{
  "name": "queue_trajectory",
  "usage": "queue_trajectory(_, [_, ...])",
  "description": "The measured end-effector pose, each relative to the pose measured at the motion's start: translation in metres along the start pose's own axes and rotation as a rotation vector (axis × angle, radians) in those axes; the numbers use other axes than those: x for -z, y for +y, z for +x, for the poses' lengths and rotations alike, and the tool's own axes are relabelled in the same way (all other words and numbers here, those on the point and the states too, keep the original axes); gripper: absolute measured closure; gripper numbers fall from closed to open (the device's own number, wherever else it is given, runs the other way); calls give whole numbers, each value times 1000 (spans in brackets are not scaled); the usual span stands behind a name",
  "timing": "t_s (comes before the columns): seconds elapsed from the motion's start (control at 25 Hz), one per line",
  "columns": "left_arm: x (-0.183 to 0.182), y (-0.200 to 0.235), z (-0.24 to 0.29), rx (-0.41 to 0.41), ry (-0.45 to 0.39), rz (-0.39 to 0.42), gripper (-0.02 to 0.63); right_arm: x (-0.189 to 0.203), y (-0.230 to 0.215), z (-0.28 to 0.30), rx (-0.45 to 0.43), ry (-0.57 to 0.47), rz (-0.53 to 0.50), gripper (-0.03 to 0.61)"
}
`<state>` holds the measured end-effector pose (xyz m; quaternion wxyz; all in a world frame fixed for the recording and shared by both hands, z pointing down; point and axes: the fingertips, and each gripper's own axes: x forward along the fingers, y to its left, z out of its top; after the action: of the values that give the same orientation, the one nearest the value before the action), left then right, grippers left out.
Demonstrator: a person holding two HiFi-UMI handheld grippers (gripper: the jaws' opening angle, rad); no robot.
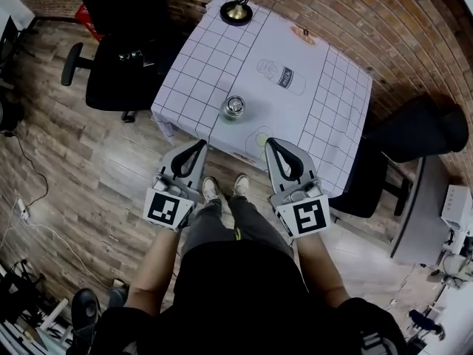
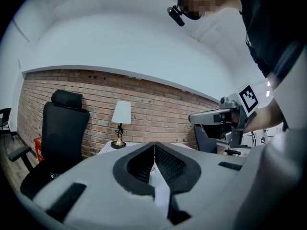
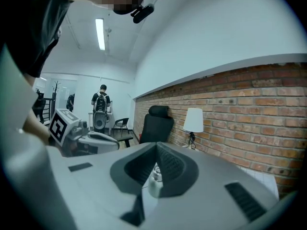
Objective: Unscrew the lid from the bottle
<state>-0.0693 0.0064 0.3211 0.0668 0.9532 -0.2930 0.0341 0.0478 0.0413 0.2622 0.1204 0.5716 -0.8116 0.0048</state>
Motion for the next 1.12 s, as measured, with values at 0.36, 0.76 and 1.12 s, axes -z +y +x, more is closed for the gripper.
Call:
queue_trajectory(0.36, [11,8,20,-40,23,-32,589,23,-14,28,-58,31,9,565])
queue_trajectory(0.76, [52,13,58,-13,51,-80,586,58,-17,59,-121,62,3,563])
queue_trajectory(1.12, [92,18,85,11,80,-101,515,84,-18,75,-155,70,9,554])
